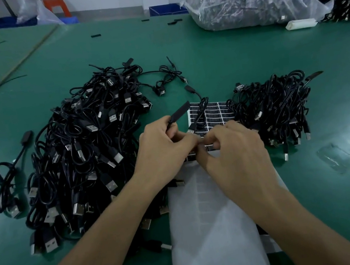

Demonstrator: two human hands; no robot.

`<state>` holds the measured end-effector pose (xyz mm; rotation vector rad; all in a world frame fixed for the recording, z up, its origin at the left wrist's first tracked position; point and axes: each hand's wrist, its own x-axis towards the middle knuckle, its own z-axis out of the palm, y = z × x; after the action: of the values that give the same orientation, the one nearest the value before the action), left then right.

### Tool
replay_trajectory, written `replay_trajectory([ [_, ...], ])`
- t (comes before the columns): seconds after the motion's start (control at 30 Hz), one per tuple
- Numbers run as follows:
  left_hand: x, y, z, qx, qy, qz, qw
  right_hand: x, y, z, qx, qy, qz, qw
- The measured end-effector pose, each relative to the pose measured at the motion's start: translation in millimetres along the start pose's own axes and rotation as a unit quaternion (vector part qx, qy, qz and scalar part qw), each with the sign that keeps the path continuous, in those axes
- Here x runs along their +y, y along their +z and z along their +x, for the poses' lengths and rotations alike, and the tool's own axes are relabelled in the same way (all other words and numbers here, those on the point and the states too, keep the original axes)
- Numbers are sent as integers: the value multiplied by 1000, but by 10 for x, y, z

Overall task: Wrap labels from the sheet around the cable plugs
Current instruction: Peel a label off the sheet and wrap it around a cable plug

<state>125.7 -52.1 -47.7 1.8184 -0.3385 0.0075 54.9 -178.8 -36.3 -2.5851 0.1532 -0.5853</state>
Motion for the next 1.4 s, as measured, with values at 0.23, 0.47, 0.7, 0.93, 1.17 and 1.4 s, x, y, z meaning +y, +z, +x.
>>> replay_trajectory([
  [0.23, 26, 18, -7, -12, -6, -33, 999, 55, 24, 19, 4, -5, 9, 1000],
  [0.47, 78, -4, -9, -58, -34, -74, 995, 123, -32, 117, 19, 129, 341, 931],
  [0.7, 22, -22, 1, -66, -23, -131, 989, 170, -16, 124, -1, 131, 390, 912],
  [0.93, 8, -15, -5, -65, -17, -125, 990, 185, -10, 115, 18, 119, 356, 927],
  [1.17, 126, 4, -34, -53, -78, -119, 988, 178, -32, 105, 94, 125, 408, 899],
  [1.4, 158, -12, -72, -154, -24, -80, 985, 120, -10, 101, 45, 88, 525, 845],
])
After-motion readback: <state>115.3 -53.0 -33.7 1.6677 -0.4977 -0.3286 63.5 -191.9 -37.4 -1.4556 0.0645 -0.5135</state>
